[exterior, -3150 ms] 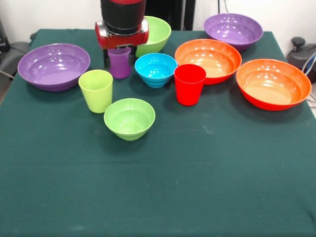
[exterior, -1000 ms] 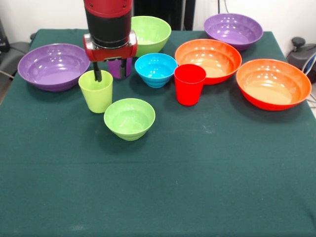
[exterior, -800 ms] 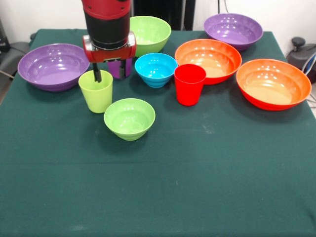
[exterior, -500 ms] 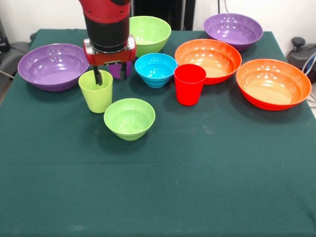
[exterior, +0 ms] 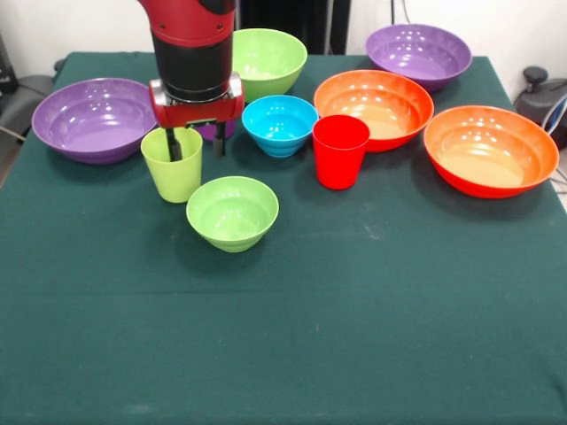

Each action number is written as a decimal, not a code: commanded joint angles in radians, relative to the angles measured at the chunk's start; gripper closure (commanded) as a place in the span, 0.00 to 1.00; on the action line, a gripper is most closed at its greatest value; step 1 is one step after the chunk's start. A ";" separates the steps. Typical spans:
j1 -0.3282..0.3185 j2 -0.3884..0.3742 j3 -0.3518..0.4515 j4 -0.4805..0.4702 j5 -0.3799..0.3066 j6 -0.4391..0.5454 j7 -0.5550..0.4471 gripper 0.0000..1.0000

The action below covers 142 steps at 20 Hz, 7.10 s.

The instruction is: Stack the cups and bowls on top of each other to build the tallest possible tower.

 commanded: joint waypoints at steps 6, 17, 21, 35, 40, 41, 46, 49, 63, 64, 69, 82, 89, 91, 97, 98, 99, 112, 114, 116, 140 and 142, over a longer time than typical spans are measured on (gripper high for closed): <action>0.010 0.028 0.025 0.027 -0.119 -0.079 -0.181 1.00; 0.013 0.023 0.017 0.052 -0.129 -0.091 -0.152 1.00; 0.048 -0.023 0.017 0.056 -0.114 -0.061 -0.130 1.00; 0.112 -0.014 0.102 -0.209 -0.057 0.167 -0.307 1.00; 0.143 0.050 0.115 -0.408 -0.078 0.271 -0.377 1.00; 0.147 0.065 0.121 -0.440 -0.081 0.280 -0.388 1.00; 0.172 0.143 0.159 -0.611 -0.105 0.318 -0.451 1.00; 0.200 0.188 0.183 -0.702 -0.113 0.351 -0.495 1.00; 0.349 0.295 0.187 -0.821 -0.068 0.386 -0.520 1.00; 0.354 0.291 0.180 -0.804 -0.058 0.375 -0.503 1.00; 0.387 0.287 0.148 -0.764 -0.038 0.353 -0.419 1.00; 0.417 0.191 0.039 -0.531 -0.003 0.243 -0.233 1.00; 0.384 0.158 0.026 -0.466 -0.004 0.211 -0.246 1.00; 0.378 0.153 0.025 -0.462 -0.010 0.207 -0.258 1.00; 0.354 0.151 0.027 -0.454 -0.023 0.186 -0.303 1.00; 0.345 0.157 0.030 -0.466 -0.026 0.186 -0.320 1.00; 0.341 0.160 0.032 -0.471 -0.027 0.187 -0.329 1.00; 0.316 0.166 0.024 -0.409 -0.040 0.110 -0.312 1.00; 0.316 0.163 0.020 -0.398 -0.037 0.103 -0.299 1.00; 0.314 0.158 0.014 -0.382 -0.035 0.093 -0.291 1.00; 0.336 0.153 0.003 -0.404 -0.039 0.073 -0.277 0.00; 0.334 0.148 0.008 -0.401 -0.038 0.062 -0.283 0.00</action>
